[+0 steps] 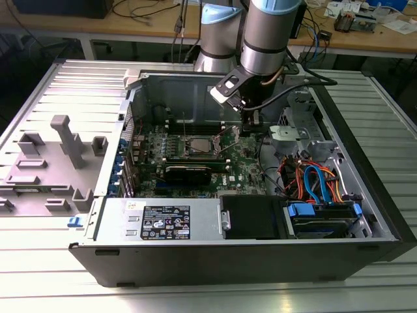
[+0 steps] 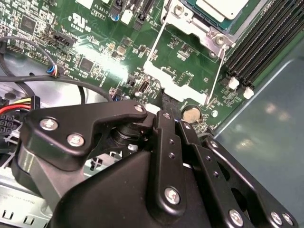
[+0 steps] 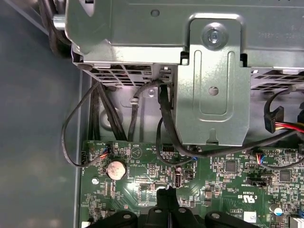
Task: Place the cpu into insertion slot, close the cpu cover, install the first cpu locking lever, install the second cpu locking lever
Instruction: 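Close the cpu cover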
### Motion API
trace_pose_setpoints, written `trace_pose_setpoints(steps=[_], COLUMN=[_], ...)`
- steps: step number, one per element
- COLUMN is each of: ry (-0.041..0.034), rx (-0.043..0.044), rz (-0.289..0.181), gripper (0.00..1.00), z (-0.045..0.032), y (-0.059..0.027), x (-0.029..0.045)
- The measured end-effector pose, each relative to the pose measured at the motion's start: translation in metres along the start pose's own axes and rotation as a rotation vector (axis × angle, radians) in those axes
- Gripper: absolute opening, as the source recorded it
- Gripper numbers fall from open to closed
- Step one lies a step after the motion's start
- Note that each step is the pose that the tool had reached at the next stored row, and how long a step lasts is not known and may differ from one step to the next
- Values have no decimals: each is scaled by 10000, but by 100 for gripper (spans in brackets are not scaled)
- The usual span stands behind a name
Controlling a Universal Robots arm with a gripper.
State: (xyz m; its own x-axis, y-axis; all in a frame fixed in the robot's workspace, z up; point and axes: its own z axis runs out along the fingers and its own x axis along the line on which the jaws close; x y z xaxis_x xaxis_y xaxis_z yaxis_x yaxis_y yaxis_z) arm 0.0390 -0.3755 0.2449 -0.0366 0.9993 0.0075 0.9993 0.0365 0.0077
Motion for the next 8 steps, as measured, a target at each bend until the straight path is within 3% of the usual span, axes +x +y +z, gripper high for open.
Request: trace_pose_setpoints(steps=[8], ry=[31], rx=[-2], rz=[0], gripper=[11], z=[-26], y=[-56], x=[3])
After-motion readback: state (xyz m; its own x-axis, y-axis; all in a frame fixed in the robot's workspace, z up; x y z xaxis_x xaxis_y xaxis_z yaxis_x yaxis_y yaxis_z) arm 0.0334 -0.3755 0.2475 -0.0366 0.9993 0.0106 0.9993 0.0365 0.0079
